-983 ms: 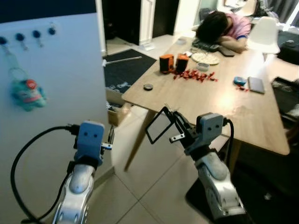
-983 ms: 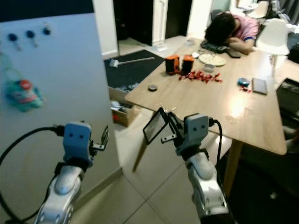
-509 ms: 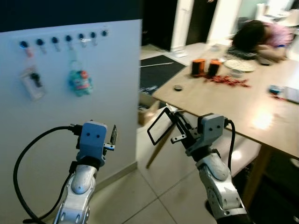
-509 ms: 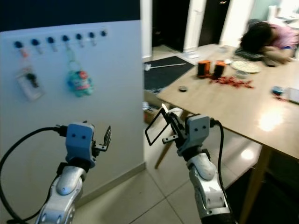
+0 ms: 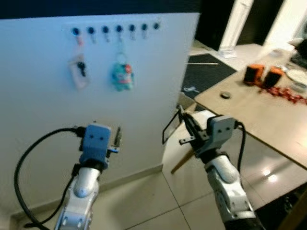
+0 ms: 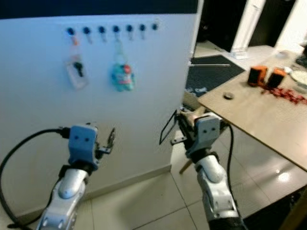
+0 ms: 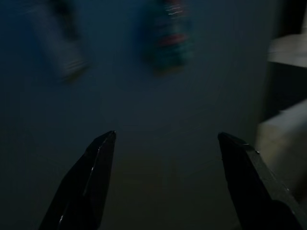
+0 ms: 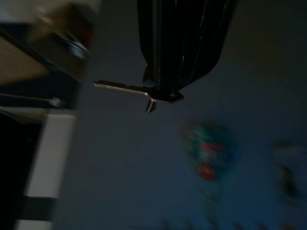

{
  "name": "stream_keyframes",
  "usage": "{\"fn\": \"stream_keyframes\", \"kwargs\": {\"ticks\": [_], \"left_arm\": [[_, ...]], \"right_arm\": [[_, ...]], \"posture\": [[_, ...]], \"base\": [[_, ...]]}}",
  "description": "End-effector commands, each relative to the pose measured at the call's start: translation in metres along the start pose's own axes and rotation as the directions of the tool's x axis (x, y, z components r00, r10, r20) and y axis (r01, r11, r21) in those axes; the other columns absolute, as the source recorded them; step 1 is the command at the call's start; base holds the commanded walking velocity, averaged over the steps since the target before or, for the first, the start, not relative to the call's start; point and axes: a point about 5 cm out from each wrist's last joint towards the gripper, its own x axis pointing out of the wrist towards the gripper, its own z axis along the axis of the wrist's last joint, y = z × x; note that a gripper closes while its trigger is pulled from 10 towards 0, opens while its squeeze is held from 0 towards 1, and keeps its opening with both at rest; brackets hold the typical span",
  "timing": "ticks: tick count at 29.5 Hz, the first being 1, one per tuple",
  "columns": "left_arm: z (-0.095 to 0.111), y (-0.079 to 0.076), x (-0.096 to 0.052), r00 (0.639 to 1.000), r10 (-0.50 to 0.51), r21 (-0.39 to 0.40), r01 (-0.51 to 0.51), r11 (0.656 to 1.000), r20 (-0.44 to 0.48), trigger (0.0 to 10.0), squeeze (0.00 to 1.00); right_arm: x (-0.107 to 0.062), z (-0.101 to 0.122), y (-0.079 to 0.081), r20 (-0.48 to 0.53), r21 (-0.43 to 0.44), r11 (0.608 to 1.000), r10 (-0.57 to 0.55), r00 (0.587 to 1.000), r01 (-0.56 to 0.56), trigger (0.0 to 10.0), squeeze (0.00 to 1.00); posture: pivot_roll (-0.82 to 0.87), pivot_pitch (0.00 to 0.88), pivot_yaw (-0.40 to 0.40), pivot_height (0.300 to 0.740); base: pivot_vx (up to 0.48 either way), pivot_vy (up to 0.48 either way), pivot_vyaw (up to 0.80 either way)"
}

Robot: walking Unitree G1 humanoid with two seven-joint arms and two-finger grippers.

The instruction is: Hang keys on a hook

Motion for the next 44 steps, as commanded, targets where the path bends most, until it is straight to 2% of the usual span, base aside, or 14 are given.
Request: {"fn": "stream_keyframes", "kwargs": {"ticks": [1,21,28,44], "left_arm": [[-0.0059,-0.0036,-0.0027,0.999,-0.013,0.008,0.014,1.0,-0.03,10.0,0.0],[-0.0075,-0.0051,-0.0034,0.999,-0.023,0.017,0.024,1.0,-0.041,10.0,0.0],[-0.007,-0.0063,-0.0039,0.999,-0.042,0.025,0.043,0.999,-0.035,10.0,0.0],[-0.0091,-0.0075,-0.0043,0.998,-0.048,0.033,0.049,0.998,-0.045,10.0,0.0]], "right_arm": [[-0.0034,-0.0008,-0.0037,-0.003,-0.006,1.0,-0.009,1.0,0.009,10.0,0.0],[-0.0039,-0.0008,-0.0037,-0.003,-0.007,1.0,-0.015,1.0,0.015,10.0,0.0],[-0.0046,-0.0015,-0.0035,-0.005,0.003,1.0,-0.02,1.0,0.02,10.0,0.0],[-0.0061,-0.0023,-0.0022,-0.011,0.002,1.0,-0.013,1.0,0.013,10.0,0.0]], "posture": [[0.13,0.091,-0.044,0.74],[0.13,0.096,-0.04,0.74],[0.13,0.096,-0.039,0.74],[0.12,0.097,-0.039,0.74]], "base": [[0.0,0.0,0.78],[0.0,0.0,0.75],[0.0,0.0,0.0],[0.326,-0.349,0.0]]}}
